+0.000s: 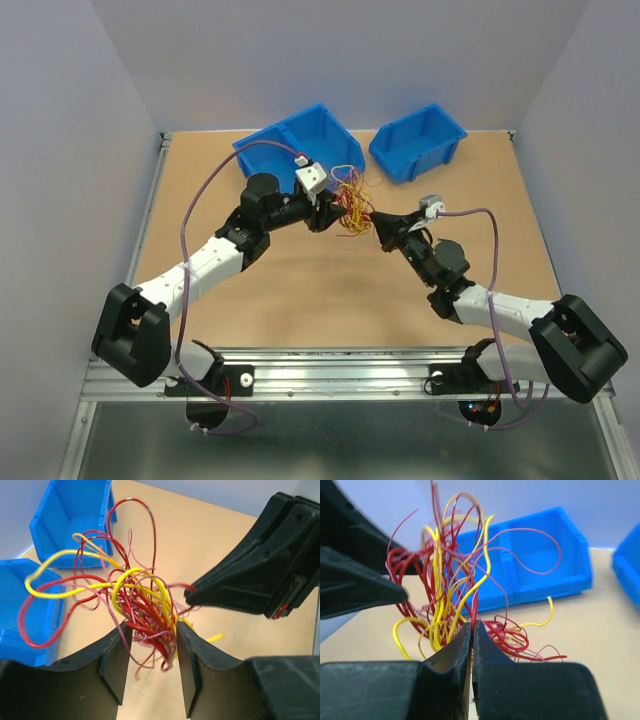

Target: Untangle the cables

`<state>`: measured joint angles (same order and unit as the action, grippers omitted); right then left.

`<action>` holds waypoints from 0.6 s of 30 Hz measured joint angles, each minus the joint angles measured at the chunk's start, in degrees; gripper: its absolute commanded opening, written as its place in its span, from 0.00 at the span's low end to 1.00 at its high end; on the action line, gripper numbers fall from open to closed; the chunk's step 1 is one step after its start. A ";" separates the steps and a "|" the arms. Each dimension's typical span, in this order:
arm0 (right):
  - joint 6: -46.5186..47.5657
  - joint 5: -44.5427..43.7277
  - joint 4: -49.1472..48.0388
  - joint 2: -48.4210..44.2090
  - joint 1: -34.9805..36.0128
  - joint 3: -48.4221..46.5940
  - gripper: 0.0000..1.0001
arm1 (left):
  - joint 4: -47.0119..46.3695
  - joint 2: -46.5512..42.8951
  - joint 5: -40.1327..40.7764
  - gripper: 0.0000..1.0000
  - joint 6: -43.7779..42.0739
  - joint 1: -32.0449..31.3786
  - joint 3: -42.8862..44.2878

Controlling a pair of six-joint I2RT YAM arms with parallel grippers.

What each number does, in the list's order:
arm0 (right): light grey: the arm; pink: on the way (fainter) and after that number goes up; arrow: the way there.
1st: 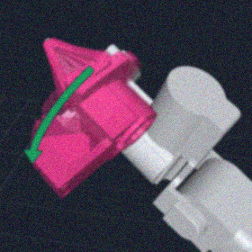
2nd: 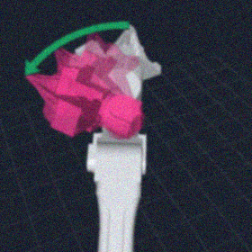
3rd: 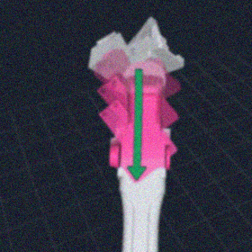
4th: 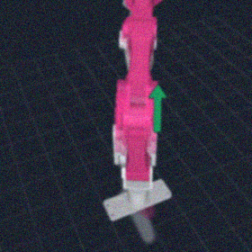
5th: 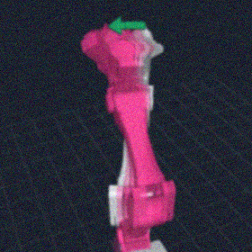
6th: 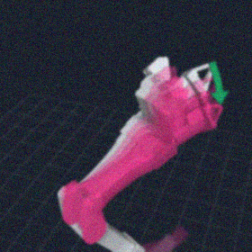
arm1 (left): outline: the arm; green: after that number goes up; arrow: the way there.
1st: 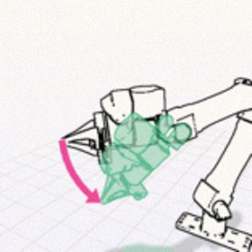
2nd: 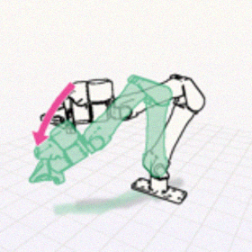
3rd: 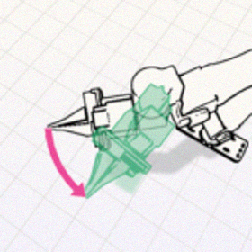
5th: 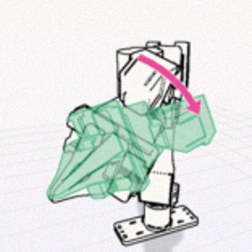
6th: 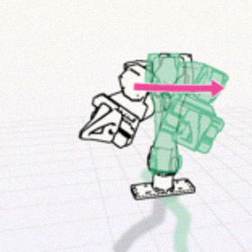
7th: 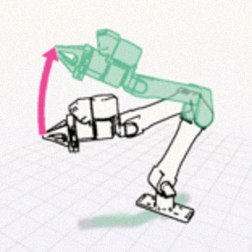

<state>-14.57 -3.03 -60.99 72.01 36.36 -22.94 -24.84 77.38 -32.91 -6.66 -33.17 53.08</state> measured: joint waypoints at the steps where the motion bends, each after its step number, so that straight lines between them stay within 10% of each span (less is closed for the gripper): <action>1: -0.46 -1.86 0.28 -0.83 -0.20 0.48 0.01 | -0.02 0.00 0.00 0.52 0.09 0.35 0.00; 8: -1.77 -12.09 4.11 -9.05 -1.09 2.93 0.01 | 0.50 0.76 -0.42 0.12 0.28 1.97 1.27; 12: -1.90 -12.63 5.27 -11.93 -1.09 3.19 0.01 | 1.16 2.71 -1.81 0.64 -0.15 2.23 3.21; 18: -1.88 -10.86 6.19 -12.52 -1.09 3.17 0.00 | 3.48 7.17 -5.99 0.73 -0.79 2.14 5.73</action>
<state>-16.45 -13.89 -54.81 59.48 35.27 -19.77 -21.37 84.55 -38.89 -7.44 -31.03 58.81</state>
